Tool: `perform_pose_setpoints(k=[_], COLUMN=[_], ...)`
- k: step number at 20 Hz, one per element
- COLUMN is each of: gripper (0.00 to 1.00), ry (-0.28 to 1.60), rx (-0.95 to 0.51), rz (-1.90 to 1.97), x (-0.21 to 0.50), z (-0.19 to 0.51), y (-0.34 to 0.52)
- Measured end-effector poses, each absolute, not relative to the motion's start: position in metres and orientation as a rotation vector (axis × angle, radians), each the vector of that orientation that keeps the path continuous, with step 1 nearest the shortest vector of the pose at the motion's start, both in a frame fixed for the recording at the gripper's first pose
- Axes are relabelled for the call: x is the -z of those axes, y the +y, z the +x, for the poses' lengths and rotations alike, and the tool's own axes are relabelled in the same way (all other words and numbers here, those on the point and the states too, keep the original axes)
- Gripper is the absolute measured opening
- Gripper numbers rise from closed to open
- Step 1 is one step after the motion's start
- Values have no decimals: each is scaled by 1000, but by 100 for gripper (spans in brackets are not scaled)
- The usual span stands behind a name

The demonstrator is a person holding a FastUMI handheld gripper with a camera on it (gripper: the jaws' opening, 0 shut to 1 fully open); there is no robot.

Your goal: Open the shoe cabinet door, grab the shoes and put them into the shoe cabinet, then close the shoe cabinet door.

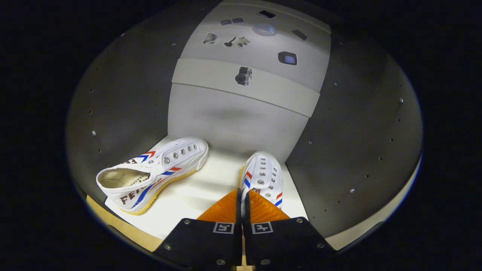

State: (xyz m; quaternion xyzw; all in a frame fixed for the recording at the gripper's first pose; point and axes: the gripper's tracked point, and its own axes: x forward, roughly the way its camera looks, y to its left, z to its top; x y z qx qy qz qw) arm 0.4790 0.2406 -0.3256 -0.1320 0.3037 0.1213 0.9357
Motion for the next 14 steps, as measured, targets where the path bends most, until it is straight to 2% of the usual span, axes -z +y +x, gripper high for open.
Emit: perform_pose_setpoints(k=[1,5,6,9,10,11,12,14], gripper=[4,21,34,51,62,68,80,88], ry=[611,523,501,463,444,425,411,398], rx=[-230,-203,-201,-226,-234,-241,-252,-279], rz=[-290,-316,-317,-292,-288,-283,-275,-250], x=[323,290,279,247,234,221,211,189], z=[480,472,467,436,424,412,398,364], y=[236,229,229,231,232,233,235,239])
